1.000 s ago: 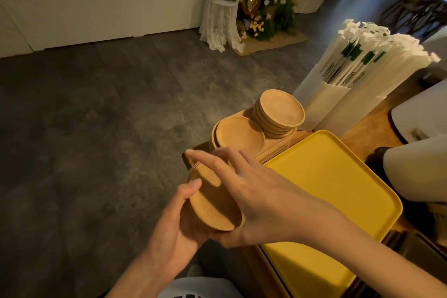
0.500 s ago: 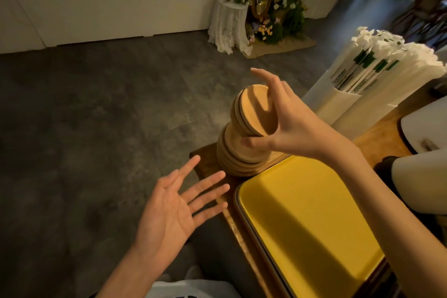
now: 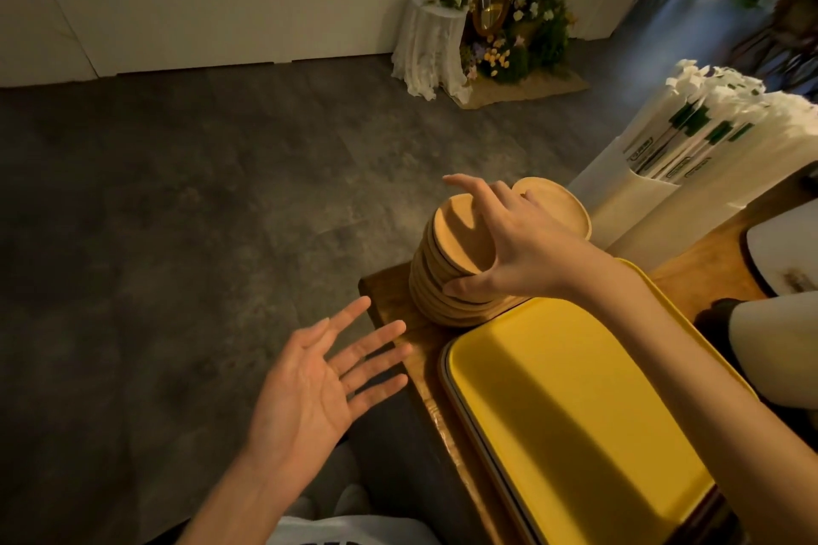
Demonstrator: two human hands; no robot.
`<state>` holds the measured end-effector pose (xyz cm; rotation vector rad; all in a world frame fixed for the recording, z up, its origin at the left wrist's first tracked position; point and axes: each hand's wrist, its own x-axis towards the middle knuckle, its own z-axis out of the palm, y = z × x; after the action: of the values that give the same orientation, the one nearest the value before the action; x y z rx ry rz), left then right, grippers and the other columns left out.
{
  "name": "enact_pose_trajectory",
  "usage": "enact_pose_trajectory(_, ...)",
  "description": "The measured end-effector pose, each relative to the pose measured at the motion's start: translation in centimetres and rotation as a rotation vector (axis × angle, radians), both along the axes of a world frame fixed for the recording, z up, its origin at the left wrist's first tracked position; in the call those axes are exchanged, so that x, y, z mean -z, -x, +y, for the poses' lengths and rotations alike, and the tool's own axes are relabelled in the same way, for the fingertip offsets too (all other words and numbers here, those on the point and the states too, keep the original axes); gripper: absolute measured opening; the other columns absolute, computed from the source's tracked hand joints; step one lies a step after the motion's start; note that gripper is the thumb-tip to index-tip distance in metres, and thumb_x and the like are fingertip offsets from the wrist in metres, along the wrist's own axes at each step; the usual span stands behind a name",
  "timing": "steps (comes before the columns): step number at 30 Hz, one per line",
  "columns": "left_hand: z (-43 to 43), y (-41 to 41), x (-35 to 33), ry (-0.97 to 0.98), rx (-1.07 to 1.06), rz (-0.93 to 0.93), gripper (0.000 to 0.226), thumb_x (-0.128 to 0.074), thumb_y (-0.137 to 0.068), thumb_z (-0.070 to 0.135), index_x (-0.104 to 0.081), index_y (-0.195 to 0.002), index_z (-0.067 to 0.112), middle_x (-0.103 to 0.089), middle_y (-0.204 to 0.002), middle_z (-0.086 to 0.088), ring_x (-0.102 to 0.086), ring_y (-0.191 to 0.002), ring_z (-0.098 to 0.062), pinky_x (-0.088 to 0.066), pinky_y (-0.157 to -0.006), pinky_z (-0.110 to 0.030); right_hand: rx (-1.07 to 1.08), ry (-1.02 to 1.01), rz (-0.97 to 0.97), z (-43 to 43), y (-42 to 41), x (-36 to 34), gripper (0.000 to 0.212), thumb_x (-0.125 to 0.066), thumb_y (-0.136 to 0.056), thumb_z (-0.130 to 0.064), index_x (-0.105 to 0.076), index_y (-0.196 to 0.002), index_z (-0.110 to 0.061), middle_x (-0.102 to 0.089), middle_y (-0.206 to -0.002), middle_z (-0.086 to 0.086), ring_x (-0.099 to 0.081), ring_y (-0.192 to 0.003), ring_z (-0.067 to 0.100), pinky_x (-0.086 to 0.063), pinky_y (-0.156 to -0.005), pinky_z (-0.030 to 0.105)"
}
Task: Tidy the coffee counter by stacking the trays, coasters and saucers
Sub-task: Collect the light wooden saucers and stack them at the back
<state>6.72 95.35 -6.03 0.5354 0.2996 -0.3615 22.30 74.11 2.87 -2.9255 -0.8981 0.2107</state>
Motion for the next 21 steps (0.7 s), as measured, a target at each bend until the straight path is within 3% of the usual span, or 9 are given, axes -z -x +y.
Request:
enact_pose_trajectory(7,-0.4,-0.2,0.2,-0.068,0.004,0.036,0.048,-0.052,-0.083,0.037,-0.063,-0.126,0.017,-0.067,-0.12,-0.021,-0.066,-0.107,-0.036,-0.059,-0.072,-0.042,0.035,0.06,0.037,-0.1,0.3,-0.4,0.107,-0.067,-0.064,-0.077,-0.01,-0.148,-0.043,-0.037,-0.141,0.001,-0.033,-0.128,0.024,-0.029,-0.108,0.046)
enact_pose_trajectory(10,-0.5,-0.1,0.4,-0.18,-0.02,0.089,0.043,-0.056,-0.078,0.033,-0.068,-0.112,0.009,-0.073,-0.094,-0.014,-0.07,-0.076,-0.026,-0.057,-0.059,-0.034,0.052,0.075,0.051,0.0,0.9,-0.7,0.105,-0.067,-0.067,-0.075,-0.01,-0.149,-0.044,-0.029,-0.15,0.0,-0.02,-0.139,0.025,-0.024,-0.112,0.049)
enact_pose_trajectory(14,-0.5,0.0,0.6,-0.289,-0.045,0.153,0.025,-0.058,-0.076,0.029,-0.058,-0.093,0.01,-0.056,-0.066,-0.004,-0.05,-0.055,-0.015,-0.039,-0.054,-0.028,0.083,0.057,0.09,-0.5,1.6,-1.0,0.104,-0.065,-0.068,-0.075,-0.005,-0.149,-0.048,-0.021,-0.157,-0.002,-0.01,-0.144,0.026,-0.018,-0.117,0.056)
enact_pose_trajectory(18,0.1,0.3,0.7,-0.321,-0.044,0.185,0.014,-0.058,-0.074,0.025,-0.049,-0.077,0.014,-0.042,-0.06,-0.001,-0.036,-0.049,-0.012,-0.028,-0.05,-0.025,0.105,0.036,0.062,-0.5,2.7,-1.4,0.107,-0.066,-0.069,-0.075,-0.001,-0.15,-0.05,-0.013,-0.161,-0.002,-0.005,-0.147,0.027,-0.016,-0.116,0.055)
enact_pose_trajectory(21,0.7,0.7,0.8,-0.317,-0.031,0.186,0.017,-0.057,-0.077,0.022,-0.042,-0.072,0.016,-0.033,-0.06,0.0,-0.027,-0.048,-0.01,-0.024,-0.042,-0.021,0.137,-0.017,0.035,-0.4,4.3,-2.3,0.098,-0.061,-0.071,-0.075,-0.009,-0.15,-0.047,-0.019,-0.159,-0.002,-0.012,-0.145,0.027,-0.025,-0.115,0.054)
